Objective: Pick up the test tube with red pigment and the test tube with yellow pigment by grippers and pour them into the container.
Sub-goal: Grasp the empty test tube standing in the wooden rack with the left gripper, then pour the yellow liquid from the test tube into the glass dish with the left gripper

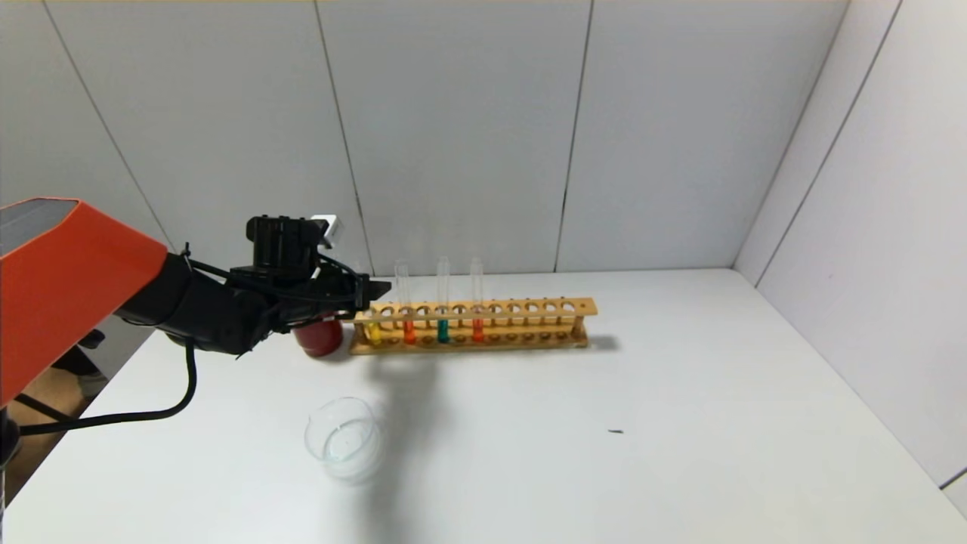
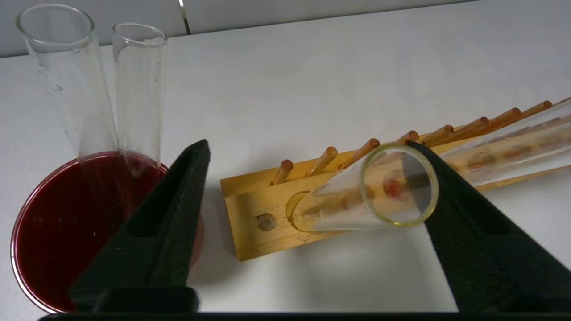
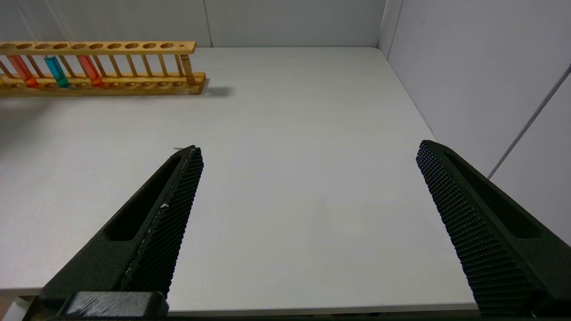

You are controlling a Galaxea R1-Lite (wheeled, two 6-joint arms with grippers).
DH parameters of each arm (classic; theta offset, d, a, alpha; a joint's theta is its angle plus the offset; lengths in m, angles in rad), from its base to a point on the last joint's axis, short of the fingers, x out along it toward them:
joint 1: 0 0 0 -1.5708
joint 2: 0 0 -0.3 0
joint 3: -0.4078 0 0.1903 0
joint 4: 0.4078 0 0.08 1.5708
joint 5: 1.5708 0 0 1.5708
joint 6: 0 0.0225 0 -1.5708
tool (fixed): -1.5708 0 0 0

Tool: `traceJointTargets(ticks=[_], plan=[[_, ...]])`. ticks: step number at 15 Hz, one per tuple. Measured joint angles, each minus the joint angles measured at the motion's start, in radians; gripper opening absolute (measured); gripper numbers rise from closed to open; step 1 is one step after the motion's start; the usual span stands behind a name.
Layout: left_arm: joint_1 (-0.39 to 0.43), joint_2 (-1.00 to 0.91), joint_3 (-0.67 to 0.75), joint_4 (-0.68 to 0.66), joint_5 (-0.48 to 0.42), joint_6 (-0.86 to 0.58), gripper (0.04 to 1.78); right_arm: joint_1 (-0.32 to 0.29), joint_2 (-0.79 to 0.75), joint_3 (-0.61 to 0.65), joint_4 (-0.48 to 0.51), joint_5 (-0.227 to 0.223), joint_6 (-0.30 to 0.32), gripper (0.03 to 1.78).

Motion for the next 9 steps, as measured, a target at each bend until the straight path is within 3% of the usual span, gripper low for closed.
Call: traceJointTargets(ticks=[6, 9], plan=[[-0.016, 0.002, -0.003, 0.001, 0.001, 0.005, 0.44, 0.000, 0.000, 0.000, 0.000, 0.000, 0.000, 1.75], [-0.024, -0.001, -0.010, 0.004, 0.017, 0.007, 0.33, 0.000, 0.000, 0.000, 0.000, 0.000, 0.000, 1.75]])
